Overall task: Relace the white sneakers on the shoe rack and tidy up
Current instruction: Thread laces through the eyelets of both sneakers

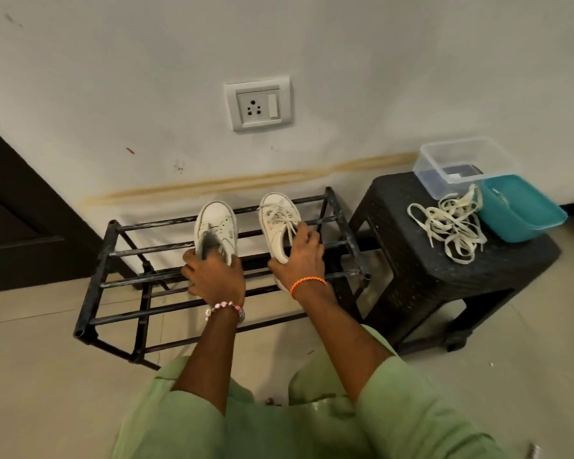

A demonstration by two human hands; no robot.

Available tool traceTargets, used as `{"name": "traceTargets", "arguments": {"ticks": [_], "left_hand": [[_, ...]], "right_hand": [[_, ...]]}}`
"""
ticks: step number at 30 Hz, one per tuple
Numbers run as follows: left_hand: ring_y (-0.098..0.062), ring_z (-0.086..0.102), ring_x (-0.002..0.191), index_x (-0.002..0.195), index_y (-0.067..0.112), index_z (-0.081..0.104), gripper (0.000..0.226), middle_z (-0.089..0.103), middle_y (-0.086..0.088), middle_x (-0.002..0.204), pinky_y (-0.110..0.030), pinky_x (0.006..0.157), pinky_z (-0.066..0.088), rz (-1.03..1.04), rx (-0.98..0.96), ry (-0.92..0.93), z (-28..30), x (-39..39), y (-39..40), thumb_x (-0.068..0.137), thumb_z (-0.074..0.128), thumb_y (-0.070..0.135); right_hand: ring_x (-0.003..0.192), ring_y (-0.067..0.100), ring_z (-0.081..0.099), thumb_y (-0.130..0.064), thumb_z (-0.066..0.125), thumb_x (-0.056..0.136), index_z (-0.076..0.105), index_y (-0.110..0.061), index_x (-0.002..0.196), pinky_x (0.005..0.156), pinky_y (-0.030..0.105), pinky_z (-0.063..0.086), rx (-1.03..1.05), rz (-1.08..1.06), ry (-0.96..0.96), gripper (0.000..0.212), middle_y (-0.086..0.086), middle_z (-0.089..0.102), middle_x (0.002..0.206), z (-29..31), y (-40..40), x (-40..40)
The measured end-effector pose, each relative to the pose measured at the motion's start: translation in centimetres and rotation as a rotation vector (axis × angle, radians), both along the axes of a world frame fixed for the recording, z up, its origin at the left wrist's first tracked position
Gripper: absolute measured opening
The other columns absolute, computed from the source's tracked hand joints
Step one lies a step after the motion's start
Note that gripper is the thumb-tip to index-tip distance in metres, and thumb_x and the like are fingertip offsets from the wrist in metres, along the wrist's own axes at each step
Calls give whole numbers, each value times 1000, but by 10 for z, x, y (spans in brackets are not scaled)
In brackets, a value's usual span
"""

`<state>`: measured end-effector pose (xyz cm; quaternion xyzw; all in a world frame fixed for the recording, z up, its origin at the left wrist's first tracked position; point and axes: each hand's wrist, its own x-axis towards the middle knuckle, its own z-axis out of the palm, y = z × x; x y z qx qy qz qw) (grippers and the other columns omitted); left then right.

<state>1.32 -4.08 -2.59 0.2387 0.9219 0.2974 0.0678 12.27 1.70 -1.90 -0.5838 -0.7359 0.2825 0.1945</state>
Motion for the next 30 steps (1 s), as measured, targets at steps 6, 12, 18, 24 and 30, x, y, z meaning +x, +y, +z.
{"name": "traceTargets", "arguments": {"ticks": [6, 12, 18, 24, 30], "left_hand": [[-43, 28, 130, 128, 4, 45, 66, 28, -22, 143, -58, 99, 30, 2, -29, 84, 17, 16, -1, 77, 70, 37], [-32, 52, 104, 104, 6, 57, 25, 57, -14, 109, -38, 82, 38, -293, 393, 129, 72, 85, 28, 81, 60, 17], [-11, 55, 72, 89, 15, 60, 9, 61, 2, 82, -25, 67, 43, -800, 358, -248, 104, 175, 82, 94, 53, 17], [-20, 63, 80, 104, 13, 67, 19, 69, -7, 95, -34, 73, 52, -1081, 231, -263, 95, 248, 144, 92, 53, 15], [-28, 66, 89, 112, 11, 63, 28, 70, -11, 98, -40, 81, 53, -1095, 172, -379, 86, 297, 205, 93, 53, 28]], "right_hand": [[114, 33, 44, -42, 69, 76, 41, -9, 126, 90, 42, 45, -29, 13, 117, 66, 16, 44, 124, 15, 4, 21], [71, 18, 56, -16, 59, 85, 61, -8, 79, 67, 27, 45, 142, -352, 511, 10, 5, 61, 77, 61, 17, 73], [87, 29, 61, -13, 54, 87, 64, -2, 87, 73, 28, 39, 217, -871, 656, 15, 17, 68, 92, 104, 78, 175], [106, 33, 61, -10, 49, 89, 67, -2, 106, 88, 35, 48, 172, -1196, 595, 26, 17, 66, 112, 105, 155, 273], [94, 32, 64, -5, 57, 84, 65, 6, 105, 72, 32, 50, -138, -830, 212, 24, 20, 66, 108, 89, 205, 333]]}}
